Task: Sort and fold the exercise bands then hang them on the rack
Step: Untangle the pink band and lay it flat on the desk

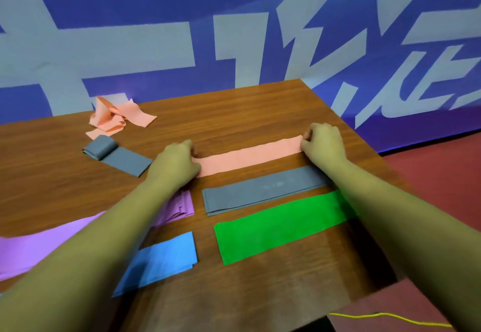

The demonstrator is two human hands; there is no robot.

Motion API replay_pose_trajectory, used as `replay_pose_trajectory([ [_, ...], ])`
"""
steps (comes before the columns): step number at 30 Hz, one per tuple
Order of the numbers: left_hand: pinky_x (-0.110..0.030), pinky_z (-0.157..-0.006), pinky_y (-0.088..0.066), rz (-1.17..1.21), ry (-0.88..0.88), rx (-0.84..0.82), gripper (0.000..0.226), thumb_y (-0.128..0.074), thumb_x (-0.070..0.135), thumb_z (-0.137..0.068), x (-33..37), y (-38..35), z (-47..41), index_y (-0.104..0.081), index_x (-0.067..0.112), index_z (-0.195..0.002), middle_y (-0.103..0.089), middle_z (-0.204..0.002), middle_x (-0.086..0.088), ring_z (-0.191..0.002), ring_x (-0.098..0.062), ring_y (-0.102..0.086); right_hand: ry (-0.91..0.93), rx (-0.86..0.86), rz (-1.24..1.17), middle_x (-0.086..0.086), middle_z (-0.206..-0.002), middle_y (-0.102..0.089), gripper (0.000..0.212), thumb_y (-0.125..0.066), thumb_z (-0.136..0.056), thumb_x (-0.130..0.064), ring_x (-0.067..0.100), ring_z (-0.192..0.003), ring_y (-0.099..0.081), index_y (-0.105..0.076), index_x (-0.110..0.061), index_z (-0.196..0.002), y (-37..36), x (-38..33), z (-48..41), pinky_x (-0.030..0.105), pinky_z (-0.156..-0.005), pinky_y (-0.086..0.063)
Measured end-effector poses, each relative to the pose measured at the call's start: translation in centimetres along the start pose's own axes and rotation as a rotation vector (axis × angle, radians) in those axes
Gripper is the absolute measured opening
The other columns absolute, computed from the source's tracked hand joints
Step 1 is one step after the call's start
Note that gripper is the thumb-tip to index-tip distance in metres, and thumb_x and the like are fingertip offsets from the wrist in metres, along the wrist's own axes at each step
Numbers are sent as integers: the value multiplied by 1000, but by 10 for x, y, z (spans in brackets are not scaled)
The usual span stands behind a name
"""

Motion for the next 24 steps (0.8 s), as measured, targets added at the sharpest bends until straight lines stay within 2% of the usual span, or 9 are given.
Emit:
replay_pose_trajectory([
  [3,-45,-83,-51,-12,-24,56,17,-62,22,-76,-7,16,-1,-57,18,-92,-60,-99,-11,-96,-35,-58,44,11,47,13,-107,-57,19,-58,-86,-22,34,-103,-53,-64,-10,-99,6,-18,0,44,-88,-48],
  [6,-44,-82,-50,9,-12,160,12,-60,19,-79,-33,43,-7,-57,17,-91,-62,-98,-11,-95,-35,-58,128,-32,-91,12,-104,-56,16,-56,-85,-20,31,-96,-56,-64,-10,-95,2,-59,2,41,-85,-50],
  [9,-42,-83,-46,24,28,253,16,-59,10,-82,-69,66,-15,-62,7,-97,-60,-103,-17,-98,-37,-57,265,-116,-190,9,-97,-57,10,-58,-84,-18,28,-92,-56,-63,-12,-88,-16,-122,8,32,-79,-44],
  [13,-42,-90,-45,11,65,335,21,-61,8,-80,-114,83,-29,-67,5,-100,-55,-110,-19,-105,-37,-52,385,-238,-257,7,-100,-63,14,-57,-84,-18,25,-94,-59,-66,-12,-92,-53,-212,8,31,-79,-46],
  [16,-42,-94,-45,-8,105,318,25,-62,13,-83,-141,84,-49,-65,7,-108,-53,-114,-17,-111,-36,-50,426,-293,-243,8,-110,-65,24,-58,-85,-21,27,-101,-61,-65,-10,-105,-84,-268,-1,37,-86,-52],
  [19,-45,-97,-44,-29,108,277,31,-61,18,-86,-161,81,-77,-62,11,-116,-53,-118,-16,-115,-36,-50,476,-340,-194,11,-125,-60,38,-60,-87,-22,29,-114,-57,-59,-8,-122,-120,-309,-14,42,-94,-50],
  [22,-46,-103,-41,-67,69,194,39,-58,22,-88,-171,71,-106,-58,21,-127,-52,-125,-16,-119,-38,-49,549,-379,-135,7,-134,-56,50,-63,-87,-28,28,-124,-51,-53,-17,-135,-156,-335,-26,43,-101,-45],
  [24,-43,-106,-38,-133,76,154,39,-58,27,-91,-175,64,-121,-58,26,-130,-50,-130,-14,-121,-37,-46,588,-361,-42,3,-130,-56,43,-62,-89,-35,29,-122,-48,-58,-26,-131,-174,-343,-29,43,-101,-43],
])
Point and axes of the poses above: each hand's wrist, its own z-axis away from the middle knuckle, its own y-axis out of the back of the hand, x = y × z, the point moved 5 cm from there along -z, towards the middle knuckle
